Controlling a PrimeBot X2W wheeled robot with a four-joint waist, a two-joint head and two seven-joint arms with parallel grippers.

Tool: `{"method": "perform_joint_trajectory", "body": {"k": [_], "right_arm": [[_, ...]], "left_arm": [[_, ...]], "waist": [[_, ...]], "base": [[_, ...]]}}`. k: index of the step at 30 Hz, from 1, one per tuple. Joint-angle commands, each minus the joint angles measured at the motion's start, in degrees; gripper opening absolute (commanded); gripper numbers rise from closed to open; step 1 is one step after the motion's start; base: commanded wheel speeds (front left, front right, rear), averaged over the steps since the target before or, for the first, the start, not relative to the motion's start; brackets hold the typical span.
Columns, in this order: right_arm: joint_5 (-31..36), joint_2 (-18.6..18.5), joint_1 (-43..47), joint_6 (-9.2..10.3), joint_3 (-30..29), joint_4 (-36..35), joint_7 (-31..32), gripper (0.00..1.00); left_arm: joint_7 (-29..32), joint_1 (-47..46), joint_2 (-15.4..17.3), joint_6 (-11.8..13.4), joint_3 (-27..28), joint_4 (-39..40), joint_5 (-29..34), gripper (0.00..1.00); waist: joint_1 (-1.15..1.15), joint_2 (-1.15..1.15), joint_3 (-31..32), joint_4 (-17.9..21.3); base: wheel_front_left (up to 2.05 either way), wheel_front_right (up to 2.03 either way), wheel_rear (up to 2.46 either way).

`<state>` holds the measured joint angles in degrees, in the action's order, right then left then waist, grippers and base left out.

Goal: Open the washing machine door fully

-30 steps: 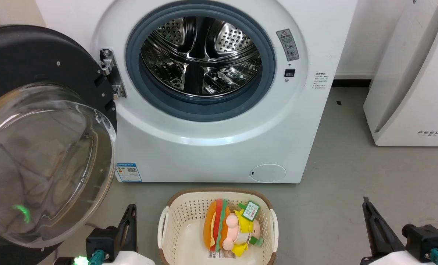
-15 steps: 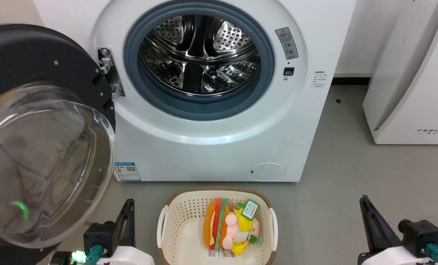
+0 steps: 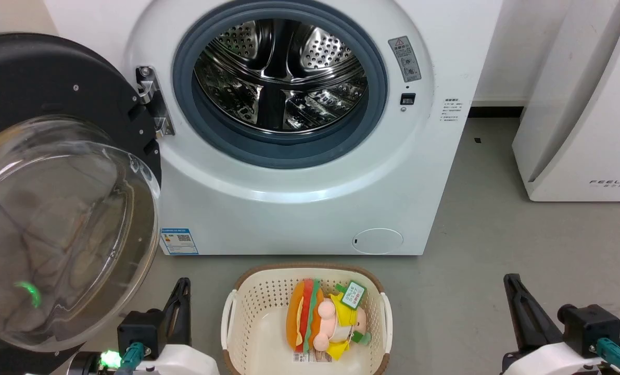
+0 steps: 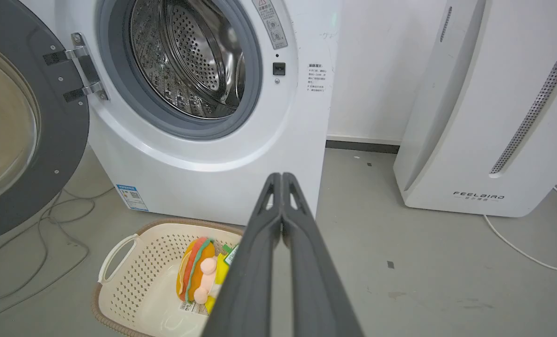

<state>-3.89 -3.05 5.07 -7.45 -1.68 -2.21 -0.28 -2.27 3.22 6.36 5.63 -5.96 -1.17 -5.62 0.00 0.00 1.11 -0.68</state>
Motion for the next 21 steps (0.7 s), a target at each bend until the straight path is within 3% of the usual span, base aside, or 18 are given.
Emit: {"method": "perform_joint_trajectory", "body": {"k": [1, 21], "right_arm": [[0.74, 0.11, -1.27, -0.02, 0.14, 0.26, 0.06, 0.0], [2.11, 0.14, -2.92, -0.03, 0.8, 1.11, 0.16, 0.0]], "left_arm": [[0.22, -1.09, -0.21, -0.5, 0.61, 0.31, 0.7, 0.0], [1.11, -2.01, -1.63, -2.73, 2.93, 0.68, 2.84, 0.0]], "waist": [[0.0, 0.0, -0.04, 0.02], [0.0, 0.0, -0.5, 0.31]], "base": [[0.0, 0.0, 0.0], [0.0, 0.0, 0.0]]}}
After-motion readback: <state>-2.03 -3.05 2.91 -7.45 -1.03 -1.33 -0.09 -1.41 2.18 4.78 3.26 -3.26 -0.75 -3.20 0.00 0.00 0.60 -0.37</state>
